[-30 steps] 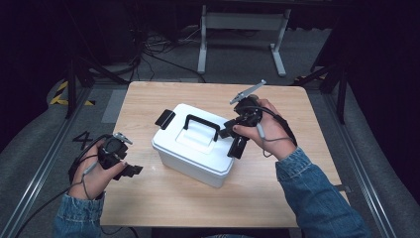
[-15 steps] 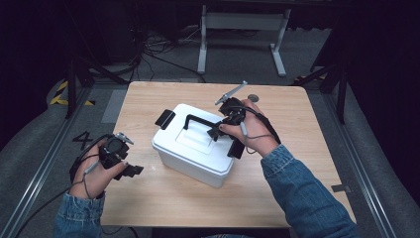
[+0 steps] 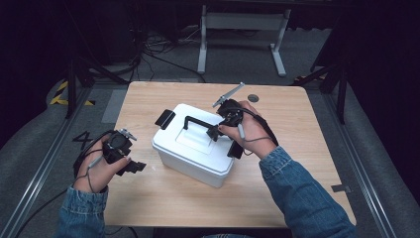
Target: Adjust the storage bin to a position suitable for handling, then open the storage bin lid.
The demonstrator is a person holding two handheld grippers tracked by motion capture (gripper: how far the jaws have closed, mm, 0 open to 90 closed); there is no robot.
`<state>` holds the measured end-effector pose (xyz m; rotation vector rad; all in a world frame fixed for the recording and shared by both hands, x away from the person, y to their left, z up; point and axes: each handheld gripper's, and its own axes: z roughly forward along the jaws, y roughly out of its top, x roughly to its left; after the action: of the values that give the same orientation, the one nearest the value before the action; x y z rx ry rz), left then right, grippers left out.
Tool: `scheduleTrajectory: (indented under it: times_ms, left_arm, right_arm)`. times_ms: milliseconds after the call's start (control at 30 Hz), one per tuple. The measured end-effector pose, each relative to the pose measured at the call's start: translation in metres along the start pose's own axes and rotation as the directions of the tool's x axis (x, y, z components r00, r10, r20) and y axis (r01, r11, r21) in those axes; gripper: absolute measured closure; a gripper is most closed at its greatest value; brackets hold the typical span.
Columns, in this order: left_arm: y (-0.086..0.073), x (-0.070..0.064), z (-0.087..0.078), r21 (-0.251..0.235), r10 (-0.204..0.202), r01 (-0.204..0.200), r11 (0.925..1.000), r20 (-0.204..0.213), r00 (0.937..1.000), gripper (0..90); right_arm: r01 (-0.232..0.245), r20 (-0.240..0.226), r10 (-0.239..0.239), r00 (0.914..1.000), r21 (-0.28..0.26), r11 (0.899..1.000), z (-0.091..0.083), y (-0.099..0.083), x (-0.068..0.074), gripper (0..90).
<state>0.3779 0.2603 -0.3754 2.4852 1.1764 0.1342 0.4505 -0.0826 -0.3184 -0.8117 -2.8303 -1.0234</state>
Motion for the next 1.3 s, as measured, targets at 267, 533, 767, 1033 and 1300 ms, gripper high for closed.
scheduleTrajectory:
  times_ms: [267,533,767,1033,1300]
  left_arm:
    - [0.003,0.004,-0.001,-0.013,-0.005,0.005,0.9999,0.006,1.0,20.3]
    - [0.001,0.004,-0.002,-0.02,-0.017,0.017,0.9997,0.007,0.9998,20.3]
    - [-0.001,0.006,-0.004,-0.028,-0.025,0.025,0.9993,0.009,0.9997,20.4]
    - [0.0,0.007,-0.003,-0.03,-0.022,0.022,0.9993,0.006,0.9997,20.4]
    - [0.0,0.007,-0.003,-0.027,-0.023,0.023,0.9994,0.005,0.9997,20.3]
  right_arm:
    - [0.009,0.013,-0.009,0.9999,-0.001,1.0,0.0,0.0,0.003,84.2]
    - [0.068,0.055,-0.067,0.9962,-0.018,0.997,-0.003,0.002,0.013,84.6]
    - [0.098,0.071,-0.093,0.9932,-0.068,0.993,-0.013,0.006,0.02,84.8]
    - [0.115,0.072,-0.106,0.9917,-0.138,0.984,-0.034,0.007,0.027,84.8]
    - [0.142,0.09,-0.126,0.9879,-0.193,0.971,-0.053,0.004,0.03,84.8]
